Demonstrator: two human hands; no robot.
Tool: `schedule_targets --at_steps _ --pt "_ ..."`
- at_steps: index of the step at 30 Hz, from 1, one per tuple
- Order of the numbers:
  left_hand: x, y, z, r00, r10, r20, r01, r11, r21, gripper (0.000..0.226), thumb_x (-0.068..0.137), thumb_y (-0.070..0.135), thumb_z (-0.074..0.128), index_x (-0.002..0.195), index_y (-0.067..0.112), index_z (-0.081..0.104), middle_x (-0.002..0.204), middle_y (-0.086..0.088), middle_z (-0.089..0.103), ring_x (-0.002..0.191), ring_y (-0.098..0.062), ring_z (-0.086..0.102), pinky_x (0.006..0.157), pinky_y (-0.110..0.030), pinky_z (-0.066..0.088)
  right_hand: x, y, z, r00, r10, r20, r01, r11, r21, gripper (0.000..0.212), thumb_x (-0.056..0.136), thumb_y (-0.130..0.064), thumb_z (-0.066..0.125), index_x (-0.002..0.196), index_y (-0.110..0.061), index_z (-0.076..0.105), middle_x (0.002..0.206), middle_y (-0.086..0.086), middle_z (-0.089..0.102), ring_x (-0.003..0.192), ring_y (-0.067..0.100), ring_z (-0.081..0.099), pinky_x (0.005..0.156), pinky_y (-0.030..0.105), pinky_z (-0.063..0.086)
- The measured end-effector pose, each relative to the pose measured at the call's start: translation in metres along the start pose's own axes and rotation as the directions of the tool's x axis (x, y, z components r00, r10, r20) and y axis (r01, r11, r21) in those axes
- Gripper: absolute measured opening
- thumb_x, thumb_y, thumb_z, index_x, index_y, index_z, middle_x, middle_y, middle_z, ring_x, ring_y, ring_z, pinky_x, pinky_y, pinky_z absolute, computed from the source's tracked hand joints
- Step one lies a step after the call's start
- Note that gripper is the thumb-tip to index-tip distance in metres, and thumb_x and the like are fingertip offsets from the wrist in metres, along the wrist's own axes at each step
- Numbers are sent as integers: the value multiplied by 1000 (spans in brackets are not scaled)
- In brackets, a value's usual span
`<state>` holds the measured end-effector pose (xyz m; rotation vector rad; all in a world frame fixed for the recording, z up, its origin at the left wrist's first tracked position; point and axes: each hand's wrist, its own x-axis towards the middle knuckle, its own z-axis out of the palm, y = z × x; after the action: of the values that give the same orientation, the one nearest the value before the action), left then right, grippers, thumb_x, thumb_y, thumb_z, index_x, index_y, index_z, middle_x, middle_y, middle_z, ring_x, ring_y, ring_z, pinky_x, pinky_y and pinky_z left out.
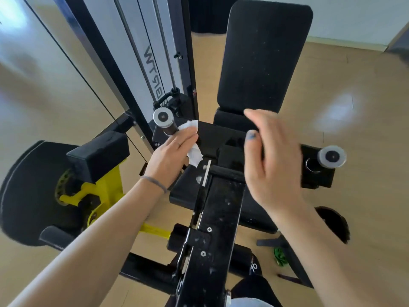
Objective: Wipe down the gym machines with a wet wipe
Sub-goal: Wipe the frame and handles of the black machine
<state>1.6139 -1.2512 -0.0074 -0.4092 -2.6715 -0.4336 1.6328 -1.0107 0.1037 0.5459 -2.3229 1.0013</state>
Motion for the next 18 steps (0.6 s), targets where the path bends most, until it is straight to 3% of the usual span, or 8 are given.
schedule_targets --at_steps 3,6,8,10,14,18 --pt "-4 12 -4 994 -72 -79 70 997 -23 49 77 -13 71 122 4 64 130 -9 60 117 -29 61 87 -45 59 -1 14 48 915 232 331 -174 965 -195 49 108 -32 30 151 -13 45 149 6 51 140 21 44 120 37 32" --pt "9 34 -3 998 -16 -58 9 993 -117 49 80 -7 72 127 5 62 124 -10 66 116 -27 61 93 -40 56 -7 30 76 796 344 498 -102 887 -450 57 109 -40 17 161 -19 26 167 8 24 156 26 15 128 45 11" --pt "16 44 -2 991 135 7 -134 983 -122 42 85 0 70 126 6 63 126 -6 66 119 -21 61 98 -34 54 -9 35 79 807 325 492 -57 873 -484 57 109 -40 16 161 -19 23 168 8 22 157 26 13 128 45 9" --pt "19 36 -4 980 198 12 -196 977 -88 39 84 -1 70 123 6 65 125 -6 67 118 -21 61 97 -33 54 -11 36 78 830 313 461 -66 877 -476 56 109 -38 16 160 -18 26 167 7 25 156 25 16 128 45 10" --pt "0 4 -10 998 53 -43 -55 997 -50 49 73 -15 71 117 5 65 121 -8 66 113 -29 62 80 -44 60 -13 35 80 850 322 417 -110 882 -458 54 110 -37 18 158 -17 34 164 5 33 155 22 21 128 42 12" --pt "-8 19 0 999 49 2 -49 988 -149 36 80 -8 70 112 4 61 126 -5 55 109 -23 61 70 -43 59 -11 32 80 858 329 395 -130 883 -451 53 111 -36 20 156 -15 37 163 6 36 154 22 24 128 41 14"
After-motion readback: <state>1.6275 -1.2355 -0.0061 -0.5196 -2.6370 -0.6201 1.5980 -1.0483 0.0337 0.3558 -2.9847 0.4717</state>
